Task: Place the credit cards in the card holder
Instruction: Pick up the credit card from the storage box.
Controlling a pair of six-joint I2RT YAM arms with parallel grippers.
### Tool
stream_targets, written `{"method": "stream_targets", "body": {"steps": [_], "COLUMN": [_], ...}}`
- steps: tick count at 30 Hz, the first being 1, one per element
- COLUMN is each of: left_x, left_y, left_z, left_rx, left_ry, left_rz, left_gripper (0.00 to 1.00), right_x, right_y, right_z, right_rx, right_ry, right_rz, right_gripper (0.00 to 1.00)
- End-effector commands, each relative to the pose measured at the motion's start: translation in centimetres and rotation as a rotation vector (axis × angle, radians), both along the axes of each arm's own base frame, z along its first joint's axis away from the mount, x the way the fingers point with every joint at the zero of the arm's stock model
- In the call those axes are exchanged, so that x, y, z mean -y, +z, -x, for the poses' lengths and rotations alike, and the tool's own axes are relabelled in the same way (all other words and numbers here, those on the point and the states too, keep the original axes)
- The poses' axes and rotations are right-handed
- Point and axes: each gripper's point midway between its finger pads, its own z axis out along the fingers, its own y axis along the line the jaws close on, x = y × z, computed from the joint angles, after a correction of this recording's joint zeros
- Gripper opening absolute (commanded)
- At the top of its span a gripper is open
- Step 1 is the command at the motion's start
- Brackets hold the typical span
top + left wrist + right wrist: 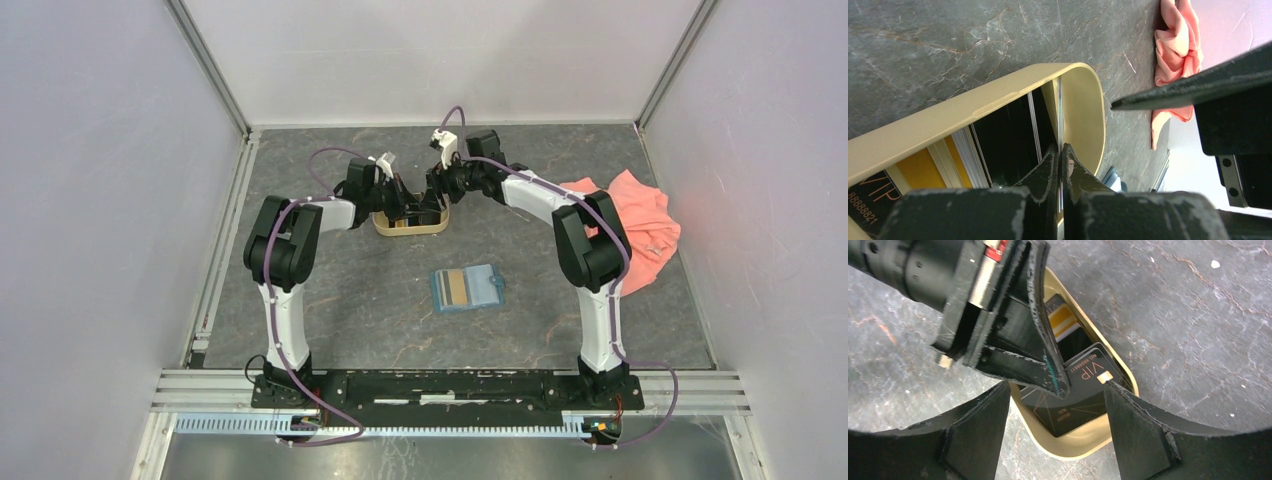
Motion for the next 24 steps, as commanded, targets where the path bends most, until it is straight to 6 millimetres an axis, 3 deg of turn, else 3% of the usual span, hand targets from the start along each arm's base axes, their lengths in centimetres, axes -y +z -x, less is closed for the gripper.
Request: {"method": "stream_targets", "body": {"steps": [1,12,24], "left_x": [0.1,-0.7,-0.9], "left_y": [0.7,0.3,0.1], "left_z": [-0.2,-0.3,-0.3], "left_rx": [0.03,0.017,0.005], "left_ry": [-0.008,0.016,0.026], "left_rz": [0.045,0.092,0.096], "left_gripper": [0.06,0.13,0.2], "right_x": [-0.1,0.0,-0.1], "right_y": [0.0,-1.2,-2.5], "right_z": [-1.0,-0.7,-0.4], "right_rx": [0.048,0.051,0.023], "right_ry": [-0.038,0.008,0.026], "right_rz": [0.047,0.088,0.099], "right_gripper": [0.76,0.76,0.68]}}
